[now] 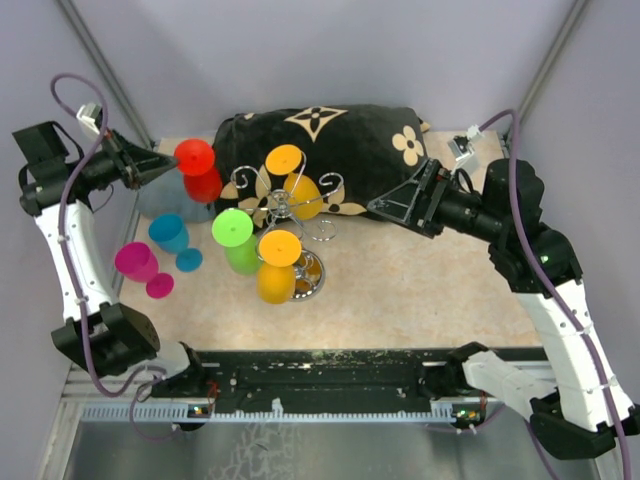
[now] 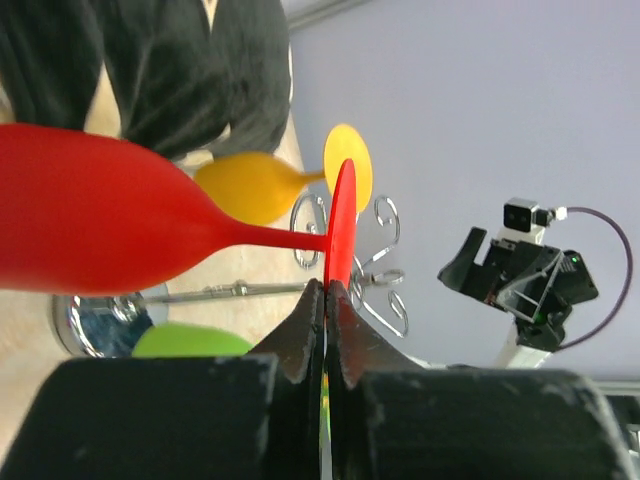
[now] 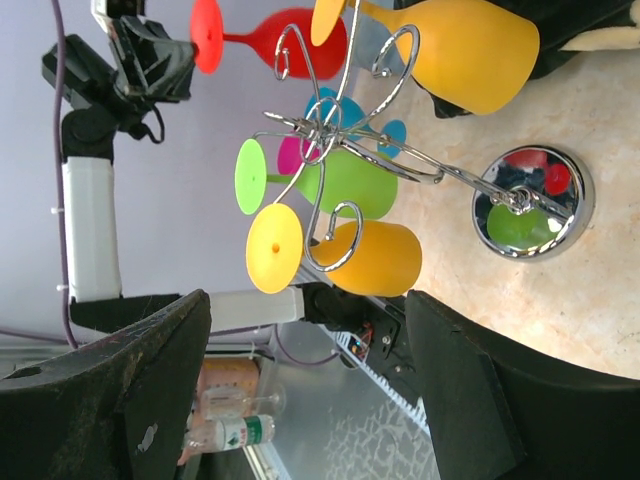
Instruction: Take the wine glass off the wine glass rack
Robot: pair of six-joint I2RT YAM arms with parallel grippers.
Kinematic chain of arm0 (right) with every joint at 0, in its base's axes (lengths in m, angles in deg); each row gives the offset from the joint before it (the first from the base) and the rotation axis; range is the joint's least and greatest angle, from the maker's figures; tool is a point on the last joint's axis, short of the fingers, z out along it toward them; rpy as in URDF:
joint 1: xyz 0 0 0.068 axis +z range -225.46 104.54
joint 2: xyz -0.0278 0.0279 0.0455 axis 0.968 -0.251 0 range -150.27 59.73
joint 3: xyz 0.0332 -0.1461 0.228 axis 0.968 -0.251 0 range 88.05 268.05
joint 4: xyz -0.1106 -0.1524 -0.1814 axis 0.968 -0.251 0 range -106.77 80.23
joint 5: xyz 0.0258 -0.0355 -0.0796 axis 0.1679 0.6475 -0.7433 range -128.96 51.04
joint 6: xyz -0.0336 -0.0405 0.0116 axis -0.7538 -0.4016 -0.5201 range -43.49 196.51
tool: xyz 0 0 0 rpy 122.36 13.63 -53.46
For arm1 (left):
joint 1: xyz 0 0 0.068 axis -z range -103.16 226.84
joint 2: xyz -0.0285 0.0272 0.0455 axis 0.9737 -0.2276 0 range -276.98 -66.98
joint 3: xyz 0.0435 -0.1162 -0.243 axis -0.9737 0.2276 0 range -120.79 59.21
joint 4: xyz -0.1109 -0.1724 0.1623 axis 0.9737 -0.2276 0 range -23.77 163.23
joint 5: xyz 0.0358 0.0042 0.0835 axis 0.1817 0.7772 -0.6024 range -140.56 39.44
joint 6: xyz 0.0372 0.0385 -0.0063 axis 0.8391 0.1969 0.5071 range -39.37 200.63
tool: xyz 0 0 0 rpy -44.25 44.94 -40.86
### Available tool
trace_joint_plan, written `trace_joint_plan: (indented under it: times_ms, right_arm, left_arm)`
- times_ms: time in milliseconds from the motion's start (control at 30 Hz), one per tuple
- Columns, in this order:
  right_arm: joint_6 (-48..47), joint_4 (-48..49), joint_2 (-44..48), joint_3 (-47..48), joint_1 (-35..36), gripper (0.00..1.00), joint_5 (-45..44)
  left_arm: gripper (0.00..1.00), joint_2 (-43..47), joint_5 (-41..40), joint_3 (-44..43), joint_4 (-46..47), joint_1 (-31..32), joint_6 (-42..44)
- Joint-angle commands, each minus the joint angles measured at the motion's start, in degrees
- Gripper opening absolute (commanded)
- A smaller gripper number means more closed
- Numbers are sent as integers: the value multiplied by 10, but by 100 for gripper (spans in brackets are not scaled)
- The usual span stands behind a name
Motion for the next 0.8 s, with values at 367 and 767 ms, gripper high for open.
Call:
trace_joint_plan:
  times_ms: [367, 767]
  right_arm:
    - [-33, -1, -39, 72, 2, 79, 6]
    - [-179, -204, -237, 393, -129, 79, 87]
  left_arm:
    - [0, -116, -133, -350, 32, 195, 207]
    - [0, 17, -177, -247, 40, 397, 447]
